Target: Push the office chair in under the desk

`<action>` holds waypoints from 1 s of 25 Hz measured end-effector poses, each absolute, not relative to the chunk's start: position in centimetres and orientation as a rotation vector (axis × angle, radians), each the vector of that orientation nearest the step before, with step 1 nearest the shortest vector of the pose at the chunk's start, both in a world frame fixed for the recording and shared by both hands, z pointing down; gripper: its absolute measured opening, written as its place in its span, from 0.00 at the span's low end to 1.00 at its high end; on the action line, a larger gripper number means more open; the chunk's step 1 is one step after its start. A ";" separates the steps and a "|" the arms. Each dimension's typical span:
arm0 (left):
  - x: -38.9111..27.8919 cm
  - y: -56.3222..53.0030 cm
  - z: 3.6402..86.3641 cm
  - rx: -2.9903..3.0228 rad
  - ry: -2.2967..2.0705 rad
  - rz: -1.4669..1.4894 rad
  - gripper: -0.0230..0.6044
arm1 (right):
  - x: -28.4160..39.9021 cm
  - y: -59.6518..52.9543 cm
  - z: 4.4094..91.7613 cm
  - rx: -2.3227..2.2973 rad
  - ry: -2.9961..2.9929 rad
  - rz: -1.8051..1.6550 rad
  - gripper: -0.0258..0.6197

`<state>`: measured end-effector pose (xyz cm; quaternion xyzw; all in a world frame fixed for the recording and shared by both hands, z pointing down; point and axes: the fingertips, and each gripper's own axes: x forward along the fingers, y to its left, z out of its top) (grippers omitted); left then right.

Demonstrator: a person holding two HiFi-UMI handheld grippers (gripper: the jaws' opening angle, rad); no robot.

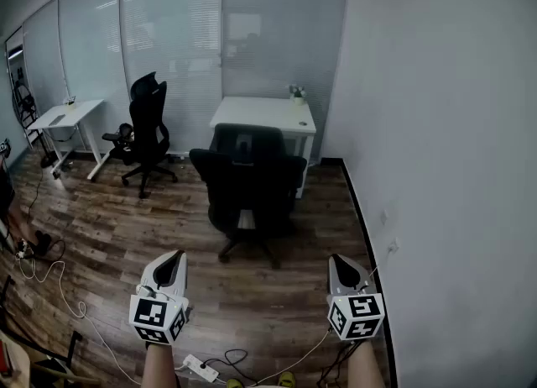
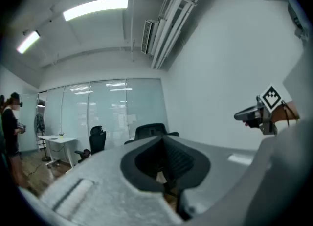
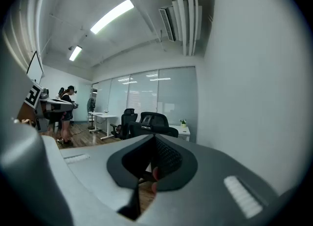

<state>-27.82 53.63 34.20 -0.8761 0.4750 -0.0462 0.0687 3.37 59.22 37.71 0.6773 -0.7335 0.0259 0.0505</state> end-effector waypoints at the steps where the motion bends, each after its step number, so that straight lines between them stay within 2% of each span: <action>1: -27.9 53.6 34.0 -2.633 1.428 -0.139 0.03 | 3.1 59.1 37.5 2.058 -2.239 0.075 0.04; 25: -28.1 55.2 34.2 -2.649 1.380 -0.139 0.03 | 1.2 60.2 37.3 2.067 -2.268 0.085 0.04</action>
